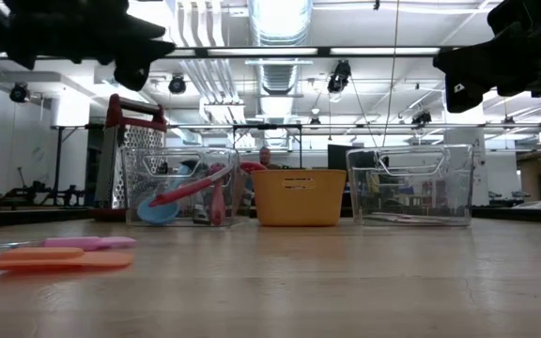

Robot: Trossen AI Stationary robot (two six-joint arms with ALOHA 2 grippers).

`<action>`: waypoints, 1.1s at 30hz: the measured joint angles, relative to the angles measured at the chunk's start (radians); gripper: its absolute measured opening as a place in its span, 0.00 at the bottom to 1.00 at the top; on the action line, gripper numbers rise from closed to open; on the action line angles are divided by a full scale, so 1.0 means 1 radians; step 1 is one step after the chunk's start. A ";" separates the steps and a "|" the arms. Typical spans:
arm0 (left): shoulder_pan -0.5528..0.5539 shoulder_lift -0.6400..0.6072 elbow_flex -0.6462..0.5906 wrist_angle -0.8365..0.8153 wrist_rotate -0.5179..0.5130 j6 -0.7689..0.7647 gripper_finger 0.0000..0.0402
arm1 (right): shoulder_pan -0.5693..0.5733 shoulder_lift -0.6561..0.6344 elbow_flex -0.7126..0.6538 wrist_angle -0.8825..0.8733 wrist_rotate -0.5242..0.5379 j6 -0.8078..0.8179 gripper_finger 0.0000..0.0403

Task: Pick & Place Kitchen Items
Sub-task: Put the pink spatula into the yellow bin

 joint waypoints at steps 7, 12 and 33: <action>-0.184 -0.042 -0.079 0.052 -0.004 0.004 0.38 | 0.000 0.000 0.000 0.000 0.000 0.000 0.02; -0.267 -0.049 -0.114 0.050 -0.010 -0.006 0.38 | 0.000 0.000 0.000 0.000 0.000 0.000 0.02; -0.828 0.113 -0.144 -0.134 -0.488 -0.271 0.38 | 0.000 0.000 0.000 0.000 -0.002 0.000 0.02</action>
